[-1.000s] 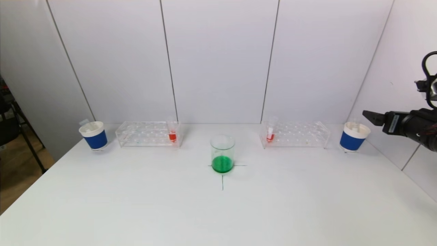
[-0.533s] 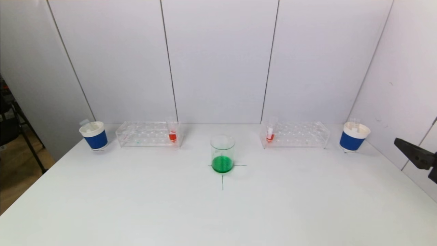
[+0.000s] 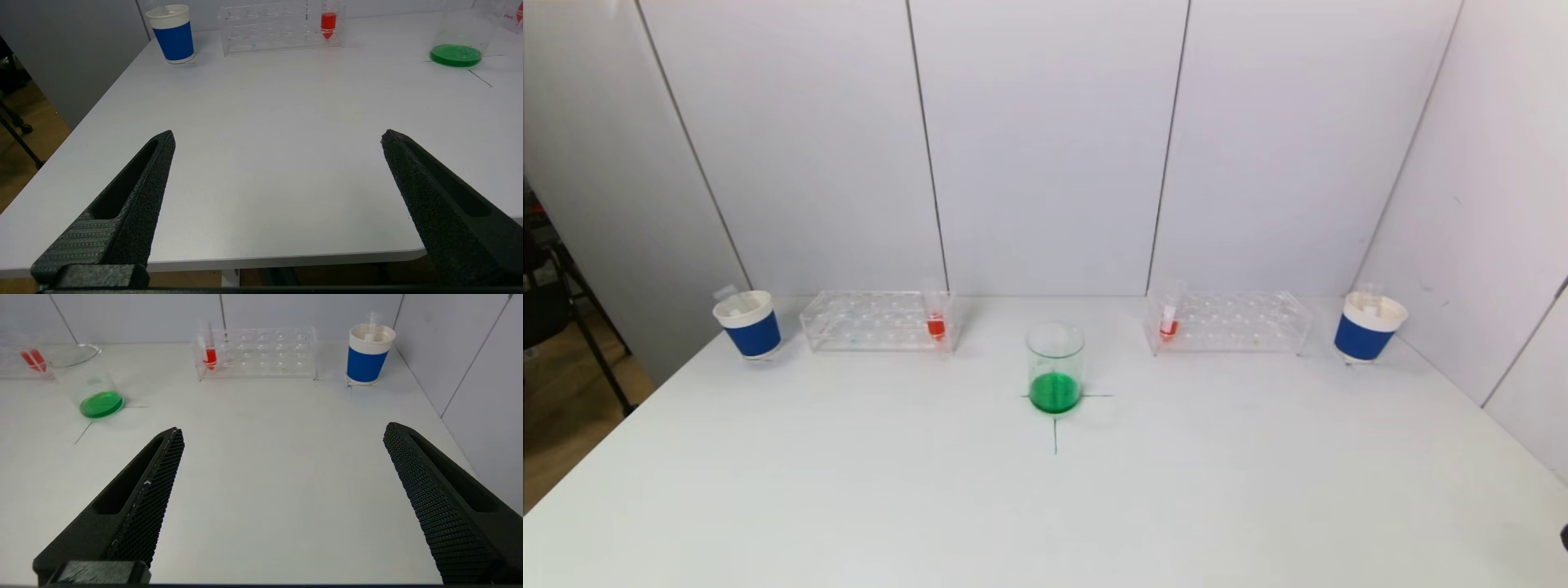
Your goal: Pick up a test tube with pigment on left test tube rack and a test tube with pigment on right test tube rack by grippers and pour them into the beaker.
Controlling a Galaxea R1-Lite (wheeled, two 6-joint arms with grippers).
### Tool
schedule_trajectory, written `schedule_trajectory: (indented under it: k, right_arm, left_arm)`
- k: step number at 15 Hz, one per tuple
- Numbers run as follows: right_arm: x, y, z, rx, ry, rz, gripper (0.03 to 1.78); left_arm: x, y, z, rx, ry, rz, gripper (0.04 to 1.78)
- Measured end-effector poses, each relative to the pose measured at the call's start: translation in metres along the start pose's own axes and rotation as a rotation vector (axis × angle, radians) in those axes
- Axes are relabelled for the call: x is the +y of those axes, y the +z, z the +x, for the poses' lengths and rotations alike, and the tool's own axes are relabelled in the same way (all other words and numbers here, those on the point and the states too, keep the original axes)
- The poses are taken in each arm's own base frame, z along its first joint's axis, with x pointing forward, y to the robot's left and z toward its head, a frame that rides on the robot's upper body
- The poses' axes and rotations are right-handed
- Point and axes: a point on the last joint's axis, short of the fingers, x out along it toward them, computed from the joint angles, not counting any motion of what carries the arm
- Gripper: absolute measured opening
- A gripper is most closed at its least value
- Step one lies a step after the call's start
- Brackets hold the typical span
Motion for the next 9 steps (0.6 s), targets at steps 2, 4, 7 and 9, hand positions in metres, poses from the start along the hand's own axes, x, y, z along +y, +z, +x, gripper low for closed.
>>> schedule_trajectory:
  k: [2, 4, 7, 9]
  right_arm:
    - [0.001, -0.012, -0.013, -0.012, -0.011, 0.005, 1.78]
    - [0.000, -0.017, -0.017, -0.050, -0.067, -0.002, 1.78]
    - [-0.002, -0.028, -0.015, -0.107, -0.147, -0.013, 1.78]
    - [-0.004, -0.042, -0.011, -0.118, -0.176, -0.010, 1.78]
  left_arm:
    - [0.000, 0.000, 0.000, 0.000, 0.000, 0.000, 1.76]
    - [0.000, 0.000, 0.000, 0.000, 0.000, 0.000, 1.76]
    - [0.000, 0.000, 0.000, 0.000, 0.000, 0.000, 1.76]
    - [0.000, 0.000, 0.000, 0.000, 0.000, 0.000, 1.76]
